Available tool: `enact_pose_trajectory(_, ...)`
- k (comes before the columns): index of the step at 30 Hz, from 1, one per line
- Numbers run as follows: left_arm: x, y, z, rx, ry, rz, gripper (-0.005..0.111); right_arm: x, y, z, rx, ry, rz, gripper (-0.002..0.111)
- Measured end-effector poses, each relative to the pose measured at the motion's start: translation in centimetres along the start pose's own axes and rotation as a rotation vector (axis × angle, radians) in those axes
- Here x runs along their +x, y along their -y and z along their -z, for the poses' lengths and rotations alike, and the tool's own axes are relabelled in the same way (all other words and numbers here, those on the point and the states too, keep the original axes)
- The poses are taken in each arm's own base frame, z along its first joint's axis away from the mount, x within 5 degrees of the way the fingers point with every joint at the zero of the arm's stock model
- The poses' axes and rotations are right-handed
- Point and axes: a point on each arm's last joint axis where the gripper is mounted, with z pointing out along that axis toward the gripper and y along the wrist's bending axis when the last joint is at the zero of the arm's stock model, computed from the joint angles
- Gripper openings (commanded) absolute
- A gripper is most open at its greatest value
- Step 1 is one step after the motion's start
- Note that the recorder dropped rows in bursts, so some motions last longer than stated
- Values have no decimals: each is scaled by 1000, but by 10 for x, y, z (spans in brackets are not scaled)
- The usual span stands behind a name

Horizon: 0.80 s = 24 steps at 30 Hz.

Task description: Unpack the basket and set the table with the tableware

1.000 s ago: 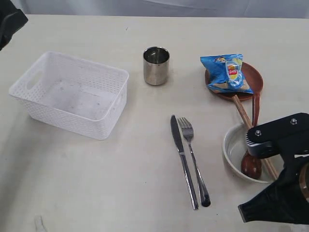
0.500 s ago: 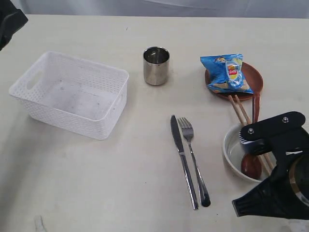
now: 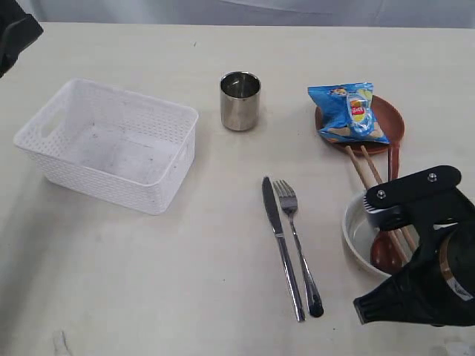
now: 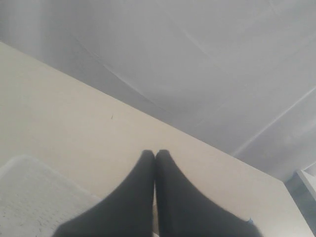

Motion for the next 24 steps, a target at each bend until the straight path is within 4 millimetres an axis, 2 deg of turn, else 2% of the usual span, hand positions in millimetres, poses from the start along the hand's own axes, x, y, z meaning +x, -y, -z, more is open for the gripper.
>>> enact_pose_trajectory(6, 0, 0, 0, 0, 0, 0, 0, 0, -1, 0, -15, 5, -9, 0)
enact_pose_trajectory(13, 0, 0, 0, 0, 0, 0, 0, 7, 0, -10, -12, -21, -27, 0)
enact_pose_trajectory(24, 0, 0, 0, 0, 0, 0, 0, 4, 1, -10, -10, 25, -25, 0)
